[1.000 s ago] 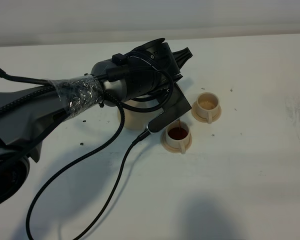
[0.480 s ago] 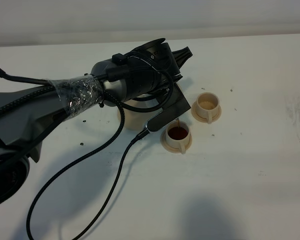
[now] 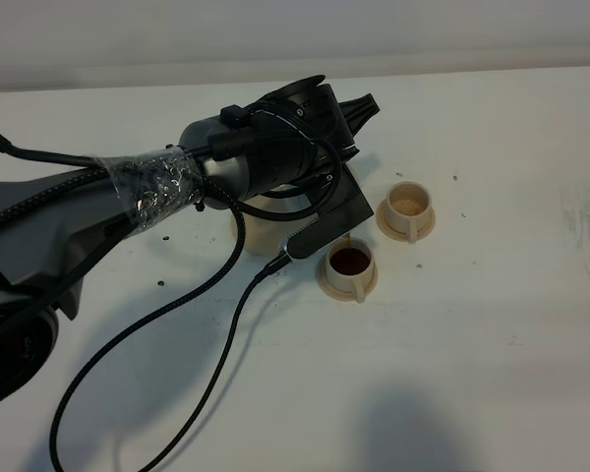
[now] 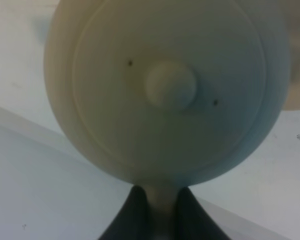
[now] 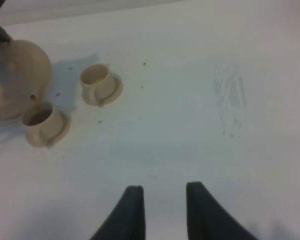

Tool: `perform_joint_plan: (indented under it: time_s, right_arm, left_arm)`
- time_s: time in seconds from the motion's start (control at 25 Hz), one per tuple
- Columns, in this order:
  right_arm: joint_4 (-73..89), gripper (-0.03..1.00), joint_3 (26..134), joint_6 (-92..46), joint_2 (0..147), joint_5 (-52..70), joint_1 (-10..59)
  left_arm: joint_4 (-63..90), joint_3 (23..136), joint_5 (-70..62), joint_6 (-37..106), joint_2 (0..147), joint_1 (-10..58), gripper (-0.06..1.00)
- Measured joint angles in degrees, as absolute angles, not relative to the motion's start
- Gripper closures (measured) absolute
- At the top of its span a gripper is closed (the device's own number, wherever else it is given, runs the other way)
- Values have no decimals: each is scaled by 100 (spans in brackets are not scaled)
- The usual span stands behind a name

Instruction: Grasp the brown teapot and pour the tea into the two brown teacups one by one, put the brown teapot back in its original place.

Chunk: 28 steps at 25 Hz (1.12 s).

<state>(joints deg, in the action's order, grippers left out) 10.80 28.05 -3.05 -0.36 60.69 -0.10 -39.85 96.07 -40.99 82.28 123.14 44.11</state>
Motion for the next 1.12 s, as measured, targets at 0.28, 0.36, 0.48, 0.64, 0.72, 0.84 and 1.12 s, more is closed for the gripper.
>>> perform_joint_plan:
  time_s: [0.28,0.36,0.48,0.64,0.72,0.84,1.12]
  right_arm:
    - [1080,73,2805,-305,-36,6069,-10]
    - [1080,73,2805,-305,-36,6069,-10]
    - [1080,73,2805,-305,-36,6069,-10]
    - [1080,73,2805,-305,-36,6069,-10]
    - [1080,73,2805,-305,-36,6069,-10]
    - [1080,73,2805,-305,-36,6069,-10]
    - [1080,73,2805,-305,-36,6069,-10]
  left_arm:
    - [-3599,9607,-4171,8228,12314,4411,84]
    - [-3491,9607,-4208,8212,12314,4411,84]
    - [-3464,9607,-4343,8013,12314,4411,84]
    - [-3464,9607,-4477,7588,12314,4411,84]
    - [-3458,9607,-4552,7417,12314,4411,84]
    - [-3441,9607,-4704,7242,12314,4411,84]
    - [-3195,9607,-5130,6607,12296,4406,84]
